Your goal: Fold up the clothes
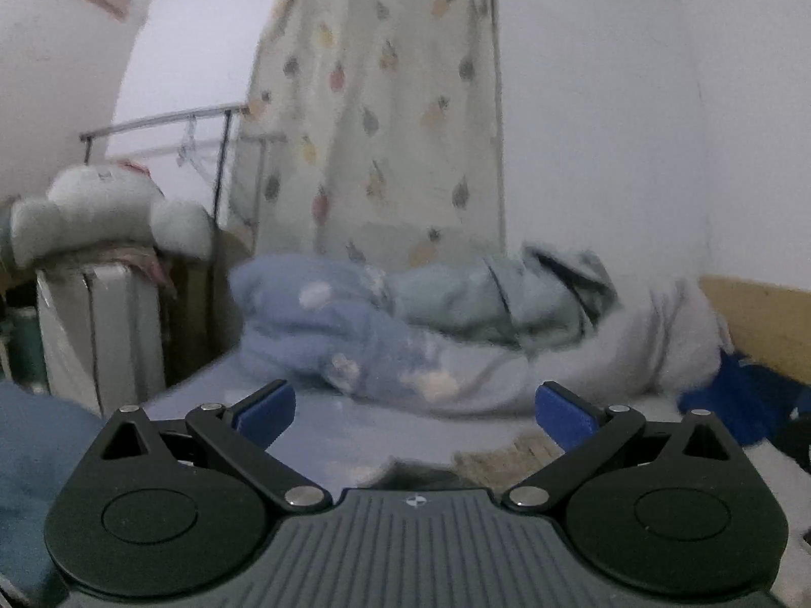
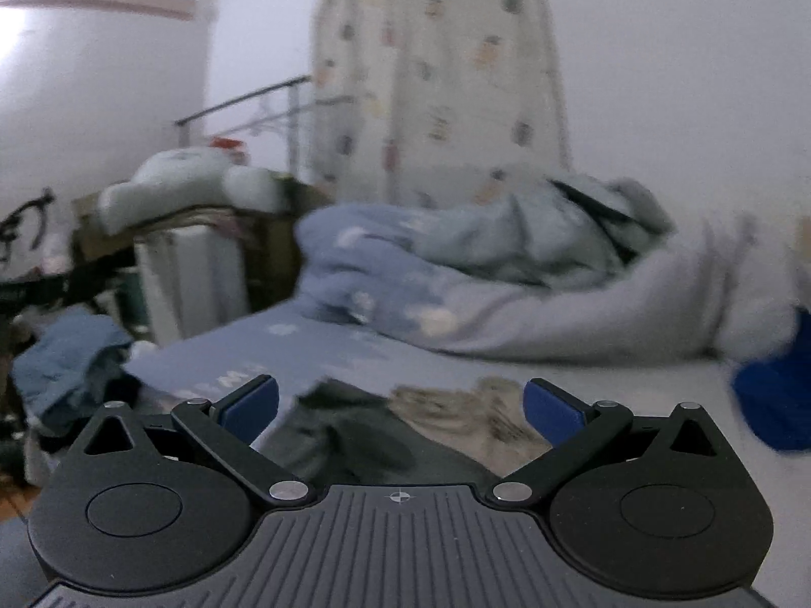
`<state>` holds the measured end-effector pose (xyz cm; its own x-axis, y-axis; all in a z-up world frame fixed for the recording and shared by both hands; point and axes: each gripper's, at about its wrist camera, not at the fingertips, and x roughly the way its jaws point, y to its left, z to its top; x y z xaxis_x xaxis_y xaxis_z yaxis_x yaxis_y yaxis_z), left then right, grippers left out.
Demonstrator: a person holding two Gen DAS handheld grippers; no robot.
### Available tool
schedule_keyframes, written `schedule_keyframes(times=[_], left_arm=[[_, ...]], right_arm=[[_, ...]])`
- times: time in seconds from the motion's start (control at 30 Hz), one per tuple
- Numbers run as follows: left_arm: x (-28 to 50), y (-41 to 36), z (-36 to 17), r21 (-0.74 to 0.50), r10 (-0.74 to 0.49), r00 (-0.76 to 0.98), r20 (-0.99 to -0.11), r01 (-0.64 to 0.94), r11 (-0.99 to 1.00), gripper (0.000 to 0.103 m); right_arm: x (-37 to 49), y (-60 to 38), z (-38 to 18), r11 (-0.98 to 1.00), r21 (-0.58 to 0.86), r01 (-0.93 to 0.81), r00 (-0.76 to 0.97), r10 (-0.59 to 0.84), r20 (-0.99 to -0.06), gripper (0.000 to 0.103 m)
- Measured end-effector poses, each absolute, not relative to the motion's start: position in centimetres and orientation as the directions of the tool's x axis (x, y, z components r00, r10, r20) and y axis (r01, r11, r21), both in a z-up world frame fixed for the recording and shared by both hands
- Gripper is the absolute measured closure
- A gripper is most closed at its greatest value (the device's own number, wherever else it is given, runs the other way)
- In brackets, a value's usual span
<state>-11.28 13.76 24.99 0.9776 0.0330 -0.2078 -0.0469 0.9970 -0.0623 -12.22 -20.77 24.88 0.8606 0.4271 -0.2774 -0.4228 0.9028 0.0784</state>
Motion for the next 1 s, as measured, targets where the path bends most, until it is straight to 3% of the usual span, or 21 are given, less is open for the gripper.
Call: schedule_keyframes(times=[0.27,0.57,1.0], left_arm=[[-6.8,6.4,20.1,-0.069,-0.038,0.953,-0.300,0.018,0.997,0.000],[-1.5,1.4,11.5,-0.036,-0.010,0.903,-0.430,-0.006,0.999,0.000],[2.6,-0.7,2.5,0.027,-0.003,0.846,-0.533,0.021,0.999,0.000]], right_arm=[[-10.0,-26.2,18.5,0.967,0.138,-0.212,0.904,0.248,-0.348,0.000],[-5.4,-29.6,8.2,0.987,0.161,0.003,0.886,0.072,-0.458,0.000],[-2.2,-26.7,-2.2,0.998,0.041,-0.037,0.829,0.053,-0.557,0.000]])
